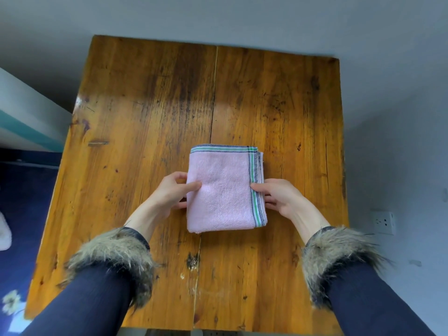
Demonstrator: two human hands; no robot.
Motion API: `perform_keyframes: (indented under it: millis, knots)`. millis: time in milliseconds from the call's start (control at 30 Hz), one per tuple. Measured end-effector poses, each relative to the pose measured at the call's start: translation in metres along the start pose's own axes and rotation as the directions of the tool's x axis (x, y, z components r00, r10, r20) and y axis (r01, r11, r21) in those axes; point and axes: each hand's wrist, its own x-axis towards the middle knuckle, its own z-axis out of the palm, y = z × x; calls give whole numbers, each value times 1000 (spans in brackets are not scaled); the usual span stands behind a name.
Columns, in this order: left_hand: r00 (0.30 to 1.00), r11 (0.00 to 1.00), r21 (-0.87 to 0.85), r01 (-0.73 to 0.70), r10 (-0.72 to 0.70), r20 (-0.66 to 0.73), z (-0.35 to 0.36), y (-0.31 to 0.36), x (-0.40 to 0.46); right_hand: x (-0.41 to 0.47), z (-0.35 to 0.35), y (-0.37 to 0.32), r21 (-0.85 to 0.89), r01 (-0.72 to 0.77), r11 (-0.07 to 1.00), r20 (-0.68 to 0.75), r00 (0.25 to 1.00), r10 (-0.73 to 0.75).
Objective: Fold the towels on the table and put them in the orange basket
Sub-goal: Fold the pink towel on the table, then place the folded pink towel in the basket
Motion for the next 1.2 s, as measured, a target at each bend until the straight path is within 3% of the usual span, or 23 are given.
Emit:
perform_keyframes:
  millis: [300,533,733,933,1200]
  knots:
    - [995,983,-170,68,-54,82,-21,-28,-39,-30,3,-8,-104,95,990,237,969,-68]
    - [1000,931,-365,-2,5,9,-68,-46,-118,-95,46,-31,-233,267,935,364,916,-170]
    - [984,858,-495,-136,60,-167,-135,-76,-209,-160,134,-43,-294,404,866,492,841,-226]
    - [922,762,-575,-298,74,-381,-210,-138,-313,-231,252,-24,-343,564,751,620,737,-269]
    - [823,639,-634,-435,-2,-568,-300,-249,-430,-310,417,32,-372,678,634,774,604,-192]
